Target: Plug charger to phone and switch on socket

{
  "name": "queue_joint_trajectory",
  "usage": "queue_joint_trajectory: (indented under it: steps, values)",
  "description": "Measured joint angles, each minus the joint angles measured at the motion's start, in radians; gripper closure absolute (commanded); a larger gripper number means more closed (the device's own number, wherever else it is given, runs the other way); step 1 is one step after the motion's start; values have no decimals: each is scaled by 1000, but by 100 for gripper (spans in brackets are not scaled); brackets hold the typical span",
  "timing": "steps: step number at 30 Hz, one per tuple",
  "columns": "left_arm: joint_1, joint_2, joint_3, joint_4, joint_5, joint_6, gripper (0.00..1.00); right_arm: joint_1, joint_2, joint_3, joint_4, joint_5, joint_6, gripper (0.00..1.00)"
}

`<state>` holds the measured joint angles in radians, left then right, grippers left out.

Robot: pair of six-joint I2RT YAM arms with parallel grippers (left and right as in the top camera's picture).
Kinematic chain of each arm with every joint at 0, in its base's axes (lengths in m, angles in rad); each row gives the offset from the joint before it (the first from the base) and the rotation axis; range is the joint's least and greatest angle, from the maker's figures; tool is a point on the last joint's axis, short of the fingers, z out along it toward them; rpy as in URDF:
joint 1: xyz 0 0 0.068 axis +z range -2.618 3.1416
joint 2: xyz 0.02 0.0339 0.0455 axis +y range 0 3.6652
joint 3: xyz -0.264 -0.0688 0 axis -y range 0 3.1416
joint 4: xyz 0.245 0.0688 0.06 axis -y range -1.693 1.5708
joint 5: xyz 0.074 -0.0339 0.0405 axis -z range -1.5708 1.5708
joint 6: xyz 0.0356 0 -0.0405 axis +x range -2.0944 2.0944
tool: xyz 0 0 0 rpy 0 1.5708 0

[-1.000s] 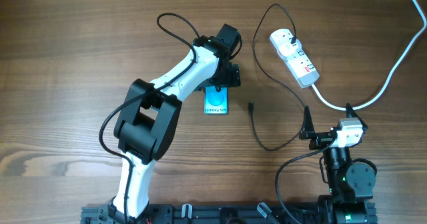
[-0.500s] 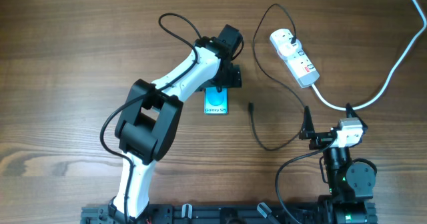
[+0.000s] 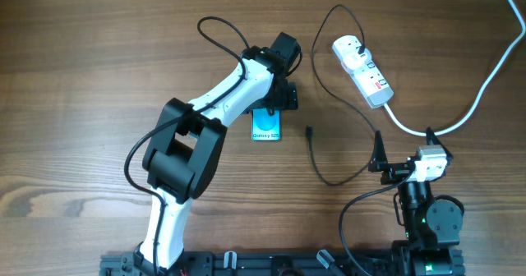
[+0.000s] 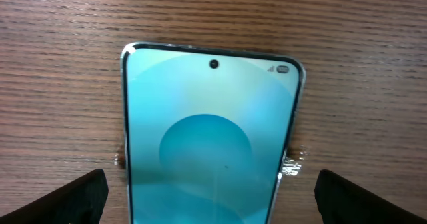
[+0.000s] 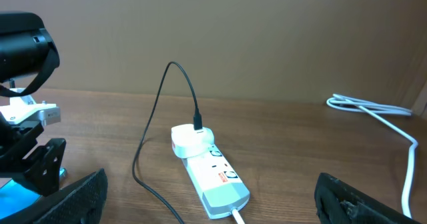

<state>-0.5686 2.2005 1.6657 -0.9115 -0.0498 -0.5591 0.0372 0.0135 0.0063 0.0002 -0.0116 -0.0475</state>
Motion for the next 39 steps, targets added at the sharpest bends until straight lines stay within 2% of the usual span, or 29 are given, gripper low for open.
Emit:
queue_joint_trajectory:
  steps: [30, 39]
  values:
    - [1, 33, 6, -2, -11, 24, 0, 0, 0, 0, 0, 0, 0, 0]
    - [1, 36, 14, -63, 22, 55, 0, 0, 0, 0, 0, 0, 0, 0]
